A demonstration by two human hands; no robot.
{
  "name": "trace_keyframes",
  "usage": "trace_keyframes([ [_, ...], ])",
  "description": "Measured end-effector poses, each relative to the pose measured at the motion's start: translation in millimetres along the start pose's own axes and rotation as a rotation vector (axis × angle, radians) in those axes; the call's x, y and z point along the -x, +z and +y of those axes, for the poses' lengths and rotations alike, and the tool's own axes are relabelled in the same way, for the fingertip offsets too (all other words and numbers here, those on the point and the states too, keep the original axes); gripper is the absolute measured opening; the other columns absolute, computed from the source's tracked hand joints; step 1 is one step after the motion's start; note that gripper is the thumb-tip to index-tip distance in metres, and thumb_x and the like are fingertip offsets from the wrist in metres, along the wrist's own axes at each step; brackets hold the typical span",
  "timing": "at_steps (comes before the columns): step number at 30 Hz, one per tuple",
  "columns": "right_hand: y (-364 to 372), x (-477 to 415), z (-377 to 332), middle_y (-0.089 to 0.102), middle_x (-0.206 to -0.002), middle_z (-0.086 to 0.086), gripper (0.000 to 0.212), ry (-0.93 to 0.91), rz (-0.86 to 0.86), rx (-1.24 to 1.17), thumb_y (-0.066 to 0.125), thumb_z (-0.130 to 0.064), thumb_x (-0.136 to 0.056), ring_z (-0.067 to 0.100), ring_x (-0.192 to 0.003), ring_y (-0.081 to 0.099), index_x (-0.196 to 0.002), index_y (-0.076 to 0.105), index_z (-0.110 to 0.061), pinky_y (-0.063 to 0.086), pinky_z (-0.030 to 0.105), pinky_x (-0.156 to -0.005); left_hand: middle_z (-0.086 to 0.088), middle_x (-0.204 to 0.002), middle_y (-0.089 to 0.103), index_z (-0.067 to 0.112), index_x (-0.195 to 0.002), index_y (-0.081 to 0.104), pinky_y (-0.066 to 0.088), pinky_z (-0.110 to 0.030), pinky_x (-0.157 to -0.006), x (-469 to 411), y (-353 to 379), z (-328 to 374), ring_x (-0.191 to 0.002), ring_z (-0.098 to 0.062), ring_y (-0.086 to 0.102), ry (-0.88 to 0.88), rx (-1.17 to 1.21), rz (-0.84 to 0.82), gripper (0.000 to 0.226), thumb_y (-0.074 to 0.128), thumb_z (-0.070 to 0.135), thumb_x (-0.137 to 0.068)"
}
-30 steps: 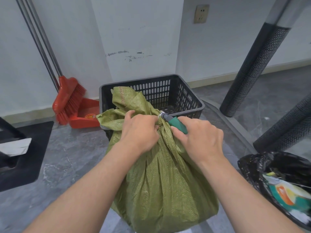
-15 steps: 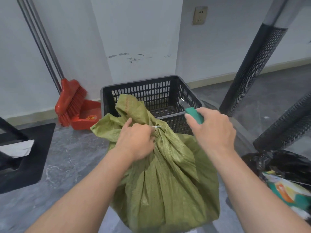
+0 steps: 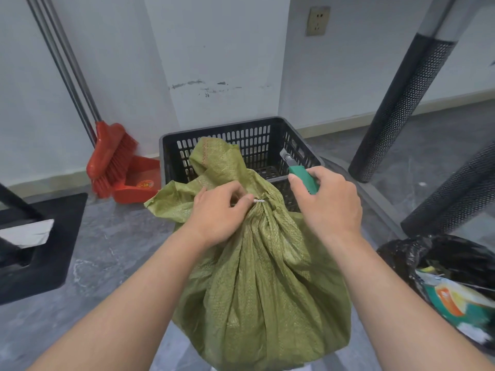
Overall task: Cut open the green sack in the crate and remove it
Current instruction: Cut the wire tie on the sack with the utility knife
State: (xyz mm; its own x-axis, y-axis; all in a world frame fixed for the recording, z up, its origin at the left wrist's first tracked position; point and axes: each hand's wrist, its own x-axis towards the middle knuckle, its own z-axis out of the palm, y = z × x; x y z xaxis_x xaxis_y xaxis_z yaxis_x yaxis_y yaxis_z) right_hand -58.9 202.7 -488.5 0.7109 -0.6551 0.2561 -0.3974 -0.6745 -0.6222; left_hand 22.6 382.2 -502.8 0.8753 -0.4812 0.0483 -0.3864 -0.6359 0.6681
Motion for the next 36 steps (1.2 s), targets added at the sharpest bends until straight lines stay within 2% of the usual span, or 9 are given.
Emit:
trace_keyframes([
  [6, -0.9, -1.8, 2.0, 0.067, -0.081, -0.008, 0.032, 0.017, 0.010, -0.033, 0.058, -0.058, -0.093, 0.021, -0.078, 0.059, -0.102, 0.071, -0.030, 0.039, 0.032, -0.062, 0.008, -0.100, 0.054, 0.032, -0.091, 0.057, 0.048, -0.052, -0.099, -3.1, -0.7, -5.4, -0.100, -0.023, 0.056, 0.116, -0.095, -0.015, 0.016, 0.057, 0.044, -0.101],
  [12, 0.9, -4.6, 3.5, 0.066, -0.076, -0.009, 0.032, 0.036, 0.007, -0.057, 0.057, -0.059, -0.093, 0.021, -0.075, 0.061, -0.097, 0.069, -0.029, 0.039, 0.031, -0.058, 0.007, -0.113, 0.047, 0.028, -0.092, 0.053, 0.053, -0.044, -0.091, -0.2, -14.4, -9.2, -0.095, -0.021, 0.057, 0.225, -0.294, -0.096, 0.023, 0.053, 0.051, -0.097],
  [15, 1.4, -5.6, 1.9, 0.065, -0.075, -0.010, 0.032, 0.052, 0.005, -0.066, 0.057, -0.058, -0.093, 0.020, -0.075, 0.061, -0.096, 0.069, -0.029, 0.038, 0.031, -0.057, 0.005, -0.115, 0.046, 0.022, -0.093, 0.054, 0.047, -0.029, -0.086, -1.7, -28.9, -9.0, -0.095, -0.014, 0.055, 0.233, -0.282, -0.152, 0.023, 0.053, 0.043, -0.101],
  [17, 1.4, -5.5, 0.4, 0.064, -0.075, -0.011, 0.031, 0.062, 0.001, -0.080, 0.057, -0.057, -0.093, 0.019, -0.074, 0.060, -0.095, 0.069, -0.029, 0.035, 0.030, -0.055, 0.004, -0.116, 0.050, 0.018, -0.098, 0.057, 0.043, -0.021, -0.085, -1.3, -42.6, -4.6, -0.099, -0.012, 0.056, 0.196, -0.232, -0.215, 0.024, 0.049, 0.039, -0.104],
  [20, 2.6, -4.4, -1.8, 0.064, -0.075, -0.012, 0.031, 0.075, -0.013, -0.105, 0.057, -0.057, -0.093, 0.017, -0.073, 0.059, -0.093, 0.069, -0.028, 0.034, 0.028, -0.054, -0.006, -0.114, 0.063, 0.015, -0.101, 0.061, 0.054, -0.033, -0.089, -2.5, -63.5, -2.3, -0.093, -0.017, 0.062, 0.121, -0.116, -0.216, 0.026, 0.046, 0.036, -0.106],
  [22, 3.0, -4.0, -3.2, 0.065, -0.076, -0.012, 0.031, 0.079, -0.023, -0.115, 0.057, -0.057, -0.093, 0.017, -0.074, 0.061, -0.093, 0.068, -0.029, 0.037, 0.030, -0.057, -0.011, -0.113, 0.072, 0.011, -0.102, 0.063, 0.059, -0.045, -0.094, -2.2, -73.0, 0.0, -0.095, -0.025, 0.071, 0.065, 0.092, -0.145, 0.027, 0.047, 0.032, -0.107],
  [26, 3.0, -6.7, 0.8, 0.067, -0.076, -0.012, 0.030, 0.112, -0.055, -0.210, 0.065, -0.059, -0.087, 0.013, -0.076, 0.065, -0.089, 0.068, -0.029, 0.046, 0.031, -0.062, -0.011, -0.108, 0.076, -0.010, -0.104, 0.059, 0.060, -0.042, -0.096, -6.0, -75.5, 10.4, -0.101, -0.023, 0.076, 0.065, 0.486, 0.098, 0.026, 0.050, 0.014, -0.108],
  [30, -1.1, -11.4, 7.3, 0.073, -0.085, -0.006, 0.028, 0.271, -0.106, -0.471, 0.080, -0.041, -0.074, 0.015, -0.057, 0.070, -0.096, 0.064, -0.031, 0.058, 0.037, -0.059, -0.004, -0.096, 0.078, 0.012, -0.084, 0.055, 0.060, -0.044, -0.092, -11.5, -56.0, 28.4, -0.099, -0.028, 0.077, 0.110, 0.647, 0.177, 0.024, 0.050, 0.011, -0.107],
  [36, -24.1, -28.4, 22.0, 0.076, -0.080, 0.004, 0.006, 0.426, -0.136, -0.751, 0.062, -0.016, -0.092, 0.015, -0.053, 0.067, -0.097, 0.062, -0.013, 0.047, 0.026, -0.051, -0.012, -0.100, 0.079, 0.011, -0.090, 0.056, 0.060, -0.044, -0.096, -15.4, 0.9, 77.1, -0.100, -0.026, 0.077, 0.073, 0.822, 0.164, 0.018, 0.052, 0.013, -0.108],
])
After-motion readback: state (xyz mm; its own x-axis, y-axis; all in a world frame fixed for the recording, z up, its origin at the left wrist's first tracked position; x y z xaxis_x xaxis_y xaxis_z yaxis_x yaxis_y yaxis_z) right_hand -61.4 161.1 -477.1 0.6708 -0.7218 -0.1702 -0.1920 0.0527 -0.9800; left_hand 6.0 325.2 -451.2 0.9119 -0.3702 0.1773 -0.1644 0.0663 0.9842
